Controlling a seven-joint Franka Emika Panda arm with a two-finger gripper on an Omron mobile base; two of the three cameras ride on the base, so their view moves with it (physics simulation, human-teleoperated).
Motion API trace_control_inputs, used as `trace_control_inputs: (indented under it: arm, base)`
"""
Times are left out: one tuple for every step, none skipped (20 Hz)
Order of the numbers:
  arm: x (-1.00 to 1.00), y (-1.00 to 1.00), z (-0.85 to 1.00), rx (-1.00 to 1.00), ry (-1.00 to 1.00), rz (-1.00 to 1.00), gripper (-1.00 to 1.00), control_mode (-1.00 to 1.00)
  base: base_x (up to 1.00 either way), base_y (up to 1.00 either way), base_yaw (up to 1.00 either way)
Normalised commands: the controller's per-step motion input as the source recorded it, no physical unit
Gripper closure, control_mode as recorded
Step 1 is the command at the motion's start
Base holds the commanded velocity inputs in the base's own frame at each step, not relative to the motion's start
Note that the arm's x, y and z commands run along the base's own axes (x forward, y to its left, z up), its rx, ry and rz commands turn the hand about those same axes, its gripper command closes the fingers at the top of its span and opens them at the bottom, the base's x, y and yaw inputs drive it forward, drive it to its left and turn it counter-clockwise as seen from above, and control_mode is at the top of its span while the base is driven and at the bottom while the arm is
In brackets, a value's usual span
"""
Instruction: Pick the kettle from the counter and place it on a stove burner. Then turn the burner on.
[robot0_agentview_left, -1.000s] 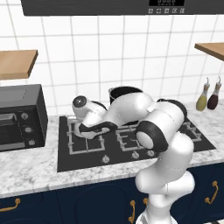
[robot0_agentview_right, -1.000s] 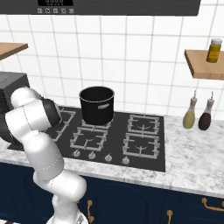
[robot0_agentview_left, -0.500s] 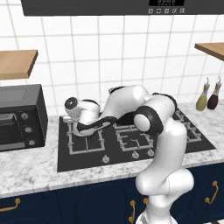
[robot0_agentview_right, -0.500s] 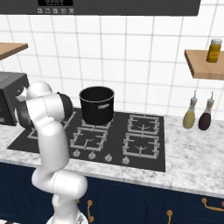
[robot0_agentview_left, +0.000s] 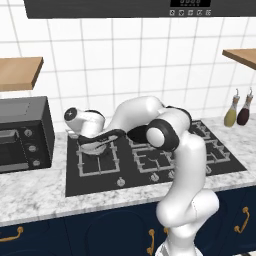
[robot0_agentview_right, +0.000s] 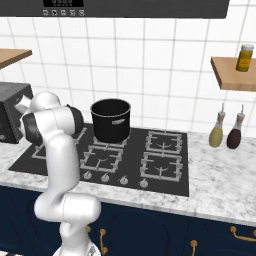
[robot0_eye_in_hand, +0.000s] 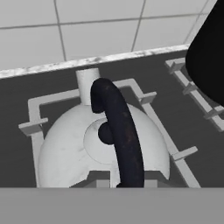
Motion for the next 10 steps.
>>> trace_control_inputs:
  arm:
    - [0.0, -0.1, -0.15, 0.0, 0.07, -0.08, -1.0, -1.0]
    - [0.0, -0.11, -0.13, 0.0, 0.07, -0.08, -1.0, -1.0]
    - [0.0, -0.14, -0.11, 0.0, 0.08, -0.08, -1.0, -1.0]
    - [0.0, -0.14, -0.09, 0.0, 0.08, -0.08, -1.0, -1.0]
    - [0.0, -0.16, -0.07, 0.0, 0.07, -0.07, -1.0, -1.0]
    - [0.0, -0.14, -0.07, 0.0, 0.07, -0.07, -1.0, -1.0]
    - [0.0, -0.11, -0.06, 0.0, 0.07, -0.07, -1.0, -1.0]
    - [0.0, -0.09, -0.04, 0.0, 0.06, -0.07, -1.0, -1.0]
    - [0.0, -0.1, 0.0, 0.0, 0.05, -0.06, -1.0, -1.0]
    - [0.0, -0.07, 0.0, 0.0, 0.05, -0.06, -1.0, -1.0]
  base:
    - [0.0, 0.0, 0.0]
    - [0.0, 0.0, 0.0]
    - [0.0, 0.0, 0.0]
    - [0.0, 0.0, 0.0]
    - [0.0, 0.0, 0.0]
    - [0.0, 0.0, 0.0]
    - [0.0, 0.0, 0.0]
    - [0.0, 0.0, 0.0]
    - [0.0, 0.0, 0.0]
    - [0.0, 0.0, 0.0]
